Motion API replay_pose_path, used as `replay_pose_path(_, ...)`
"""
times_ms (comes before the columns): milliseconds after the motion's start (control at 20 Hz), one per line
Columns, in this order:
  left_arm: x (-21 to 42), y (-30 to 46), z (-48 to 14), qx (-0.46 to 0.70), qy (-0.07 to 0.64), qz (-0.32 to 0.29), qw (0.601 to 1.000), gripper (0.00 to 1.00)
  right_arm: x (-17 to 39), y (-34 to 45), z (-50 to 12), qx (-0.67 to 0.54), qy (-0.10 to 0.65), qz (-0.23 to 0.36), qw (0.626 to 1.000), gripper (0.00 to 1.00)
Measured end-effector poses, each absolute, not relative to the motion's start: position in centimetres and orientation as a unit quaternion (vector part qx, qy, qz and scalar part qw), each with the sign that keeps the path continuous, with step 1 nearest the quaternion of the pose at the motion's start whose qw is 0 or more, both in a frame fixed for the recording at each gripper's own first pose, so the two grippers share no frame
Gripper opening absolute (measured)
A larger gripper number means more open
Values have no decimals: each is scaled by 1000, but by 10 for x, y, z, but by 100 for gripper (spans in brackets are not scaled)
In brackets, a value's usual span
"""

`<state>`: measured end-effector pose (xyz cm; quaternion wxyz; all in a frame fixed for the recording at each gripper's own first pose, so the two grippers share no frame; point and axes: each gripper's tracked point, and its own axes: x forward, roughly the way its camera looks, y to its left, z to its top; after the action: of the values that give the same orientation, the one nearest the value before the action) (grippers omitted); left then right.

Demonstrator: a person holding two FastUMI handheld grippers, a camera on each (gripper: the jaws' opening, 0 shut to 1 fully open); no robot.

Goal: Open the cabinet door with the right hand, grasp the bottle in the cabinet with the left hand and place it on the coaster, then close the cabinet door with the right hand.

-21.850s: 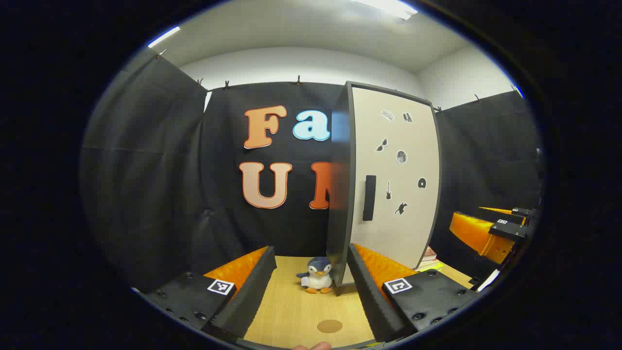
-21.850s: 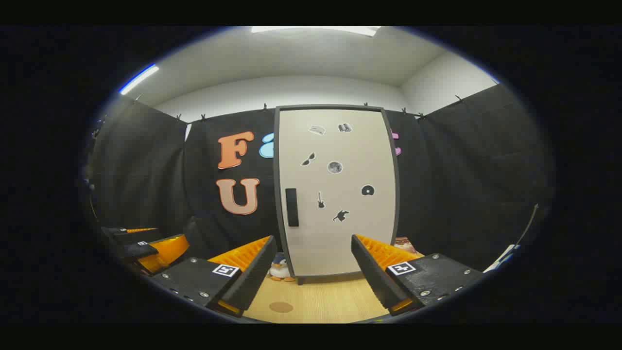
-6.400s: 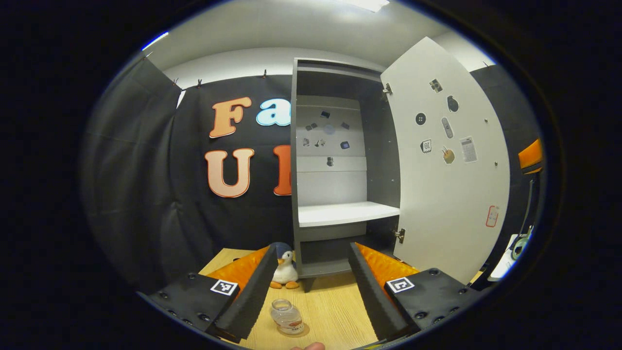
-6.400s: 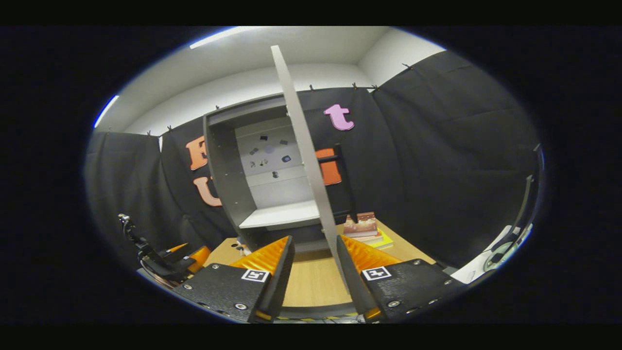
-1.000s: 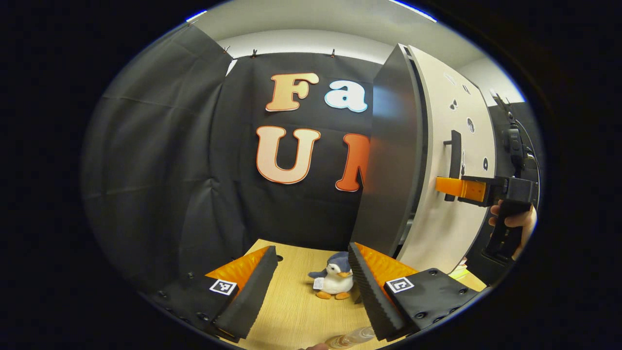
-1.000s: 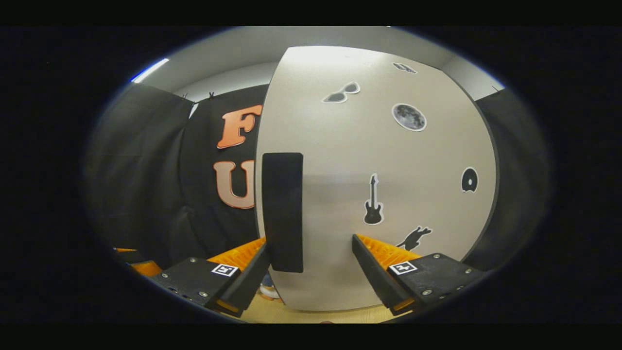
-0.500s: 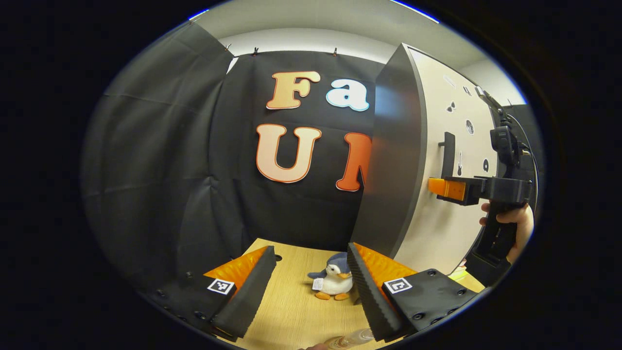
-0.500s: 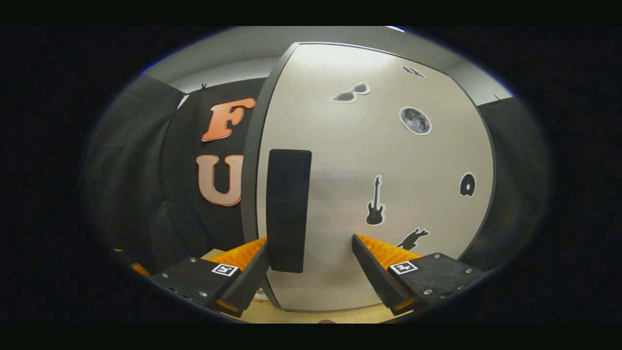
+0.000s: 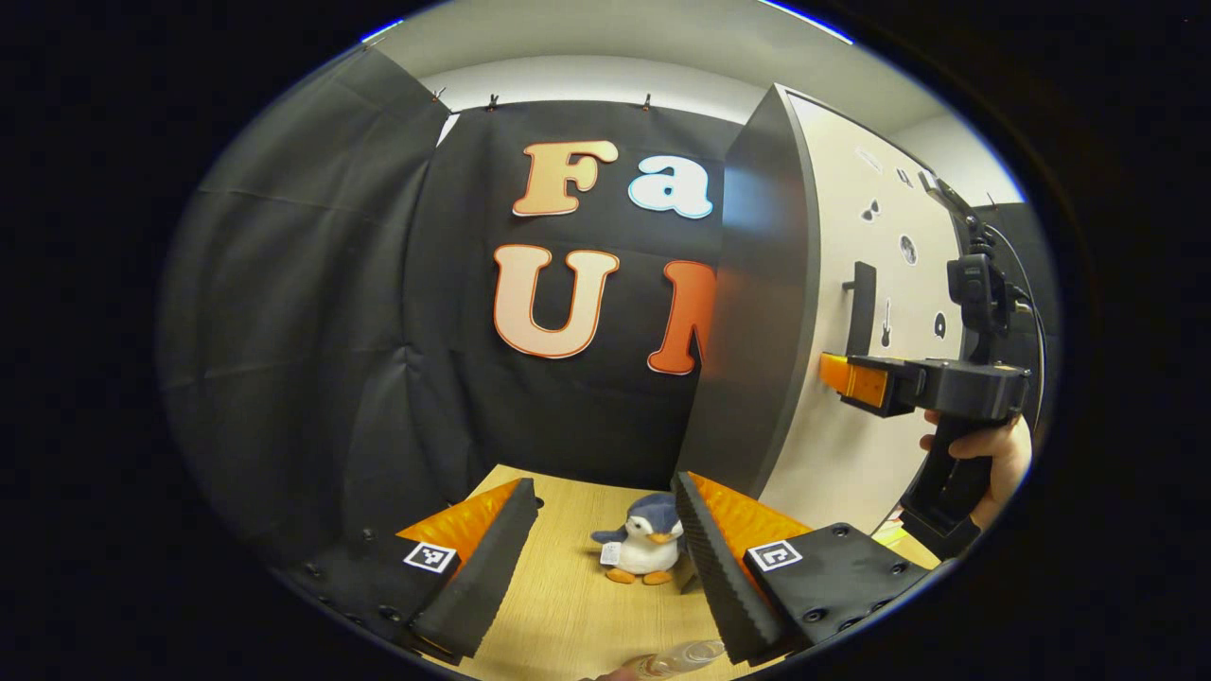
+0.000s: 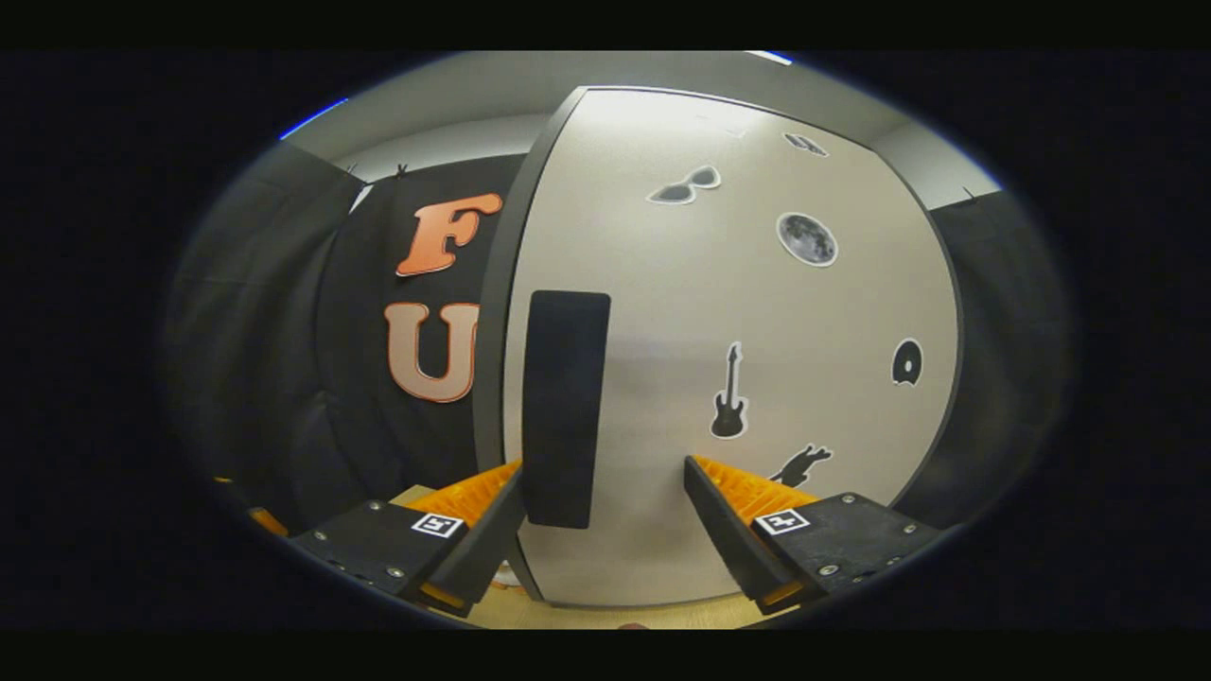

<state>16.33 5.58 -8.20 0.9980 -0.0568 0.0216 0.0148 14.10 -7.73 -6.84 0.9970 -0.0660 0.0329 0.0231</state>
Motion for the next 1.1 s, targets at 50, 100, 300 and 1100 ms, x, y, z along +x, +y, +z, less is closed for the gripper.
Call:
replay_pose_path(50,160,51,-76,-55,18,13,998,99,133,-77,-63,-63,27,28,997,96)
replay_pose_path(100,156,46,-70,-54,13,10,998,96,121,-78,-55,-63,20,32,997,96)
replay_pose_path(300,138,20,-49,-44,2,-2,999,96,63,-98,-32,-66,11,28,997,95)
replay_pose_path(1100,18,-94,-8,-25,-23,-30,999,93,-152,-186,-20,-3,32,7,999,95)
